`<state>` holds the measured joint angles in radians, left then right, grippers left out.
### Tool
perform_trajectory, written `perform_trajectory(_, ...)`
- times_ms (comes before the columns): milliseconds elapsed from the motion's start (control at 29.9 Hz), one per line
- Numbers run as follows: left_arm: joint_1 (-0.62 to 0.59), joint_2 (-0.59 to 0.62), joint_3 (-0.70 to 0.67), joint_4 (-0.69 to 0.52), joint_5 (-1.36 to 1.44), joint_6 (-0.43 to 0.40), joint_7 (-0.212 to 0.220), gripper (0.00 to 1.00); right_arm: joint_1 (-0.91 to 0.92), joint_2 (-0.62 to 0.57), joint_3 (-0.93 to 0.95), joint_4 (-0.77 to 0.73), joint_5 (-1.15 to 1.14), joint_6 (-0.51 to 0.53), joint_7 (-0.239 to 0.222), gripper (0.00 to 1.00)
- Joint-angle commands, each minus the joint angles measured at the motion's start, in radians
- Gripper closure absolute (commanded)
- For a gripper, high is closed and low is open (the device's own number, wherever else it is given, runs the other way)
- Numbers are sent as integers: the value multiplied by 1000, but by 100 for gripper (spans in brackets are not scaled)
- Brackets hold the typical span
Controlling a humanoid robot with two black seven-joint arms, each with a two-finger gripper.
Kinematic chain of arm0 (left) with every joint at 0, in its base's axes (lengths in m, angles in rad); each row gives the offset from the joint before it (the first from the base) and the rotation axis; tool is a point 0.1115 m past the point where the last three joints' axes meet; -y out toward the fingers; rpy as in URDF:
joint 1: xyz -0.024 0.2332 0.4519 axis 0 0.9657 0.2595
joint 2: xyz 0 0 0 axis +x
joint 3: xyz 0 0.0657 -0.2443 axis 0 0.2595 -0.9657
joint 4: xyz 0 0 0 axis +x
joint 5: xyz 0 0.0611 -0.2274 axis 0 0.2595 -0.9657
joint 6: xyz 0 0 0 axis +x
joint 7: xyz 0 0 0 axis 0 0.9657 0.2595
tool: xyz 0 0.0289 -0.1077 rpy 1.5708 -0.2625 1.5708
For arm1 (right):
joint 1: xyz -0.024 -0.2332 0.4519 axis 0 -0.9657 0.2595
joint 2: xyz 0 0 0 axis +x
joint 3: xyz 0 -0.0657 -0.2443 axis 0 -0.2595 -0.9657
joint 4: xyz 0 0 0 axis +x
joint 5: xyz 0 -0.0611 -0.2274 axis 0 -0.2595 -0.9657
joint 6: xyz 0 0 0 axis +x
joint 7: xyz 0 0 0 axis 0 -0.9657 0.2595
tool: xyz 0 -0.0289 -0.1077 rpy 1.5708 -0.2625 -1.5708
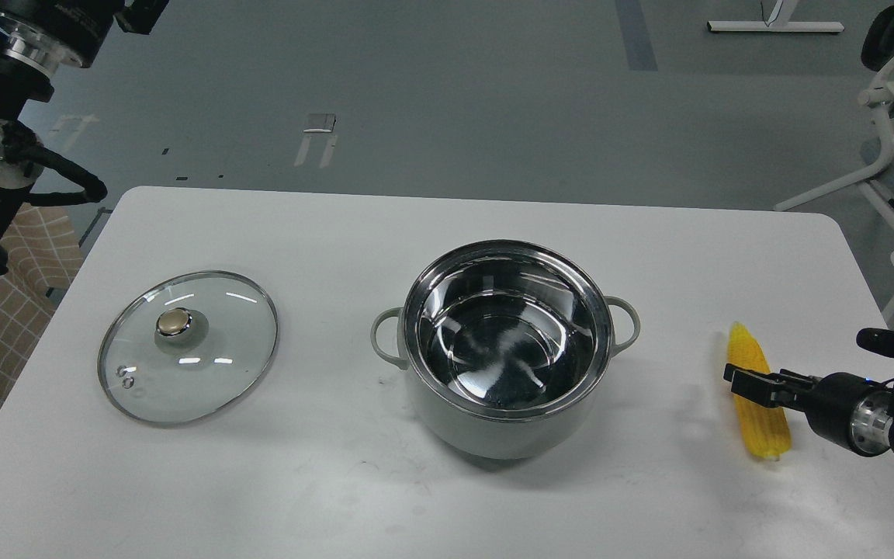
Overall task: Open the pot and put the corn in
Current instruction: 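Reach the right gripper to the yellow corn cob and grasp it, then lift the corn cob and carry it over the open pot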
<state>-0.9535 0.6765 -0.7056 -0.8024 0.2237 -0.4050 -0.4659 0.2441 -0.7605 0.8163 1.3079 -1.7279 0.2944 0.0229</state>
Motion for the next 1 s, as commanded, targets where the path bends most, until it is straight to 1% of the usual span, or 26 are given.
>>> perform_trajectory(0,2,0,0,0,0,0,0,4,0,4,-2,-2,-39,0,-3,22)
perform_trajectory(33,4,0,0,2,2,0,0,4,1,6,-2,-2,-73,0,-6,26)
perform_trajectory(100,9,0,0,2,3,2,0,4,1,13,-2,-4,-105,0,-8,29)
perform_trajectory(167,9,0,0,2,3,3,0,4,3,18,-2,-9,-110,0,-8,30)
perform_trajectory(234,13,0,0,2,3,3,-2,4,1,23,-3,-10,-113,0,-9,36)
perform_trajectory(334,13,0,-2,2,3,3,-2,4,1,27,-11,-10,-113,0,-11,39)
perform_trajectory(368,13,2,-2,2,3,3,-2,4,1,29,-14,-10,-113,0,-11,43)
perform_trajectory(435,13,2,-2,2,3,3,-2,4,6,27,-16,-10,-113,0,-26,61)
perform_trajectory(468,13,3,-2,2,3,3,-2,4,7,27,-16,-10,-111,0,-31,67)
perform_trajectory(501,13,5,-2,2,3,5,-2,4,14,29,-14,-9,-111,0,-34,78)
perform_trajectory(568,13,6,-3,2,2,9,-2,4,14,20,-9,-6,-108,-1,-34,82)
perform_trajectory(602,13,6,-3,2,2,9,-2,4,15,15,-3,-6,-107,-4,-34,90)
perform_trajectory(669,13,8,-3,2,2,9,-2,4,18,7,27,-4,-105,-6,-34,100)
perform_trajectory(735,13,11,-3,0,2,9,-2,4,17,0,95,-2,-99,-6,-31,100)
perform_trajectory(836,12,14,-5,-1,2,9,-2,4,15,24,240,5,-95,-15,-20,100)
perform_trajectory(903,12,14,-5,-4,2,8,-2,4,15,61,363,52,-67,-2,1,100)
perform_trajectory(936,12,14,-5,-6,2,8,-2,4,17,67,378,69,-55,3,9,100)
perform_trajectory(969,12,12,-5,-8,2,9,0,4,21,73,391,117,-20,21,20,100)
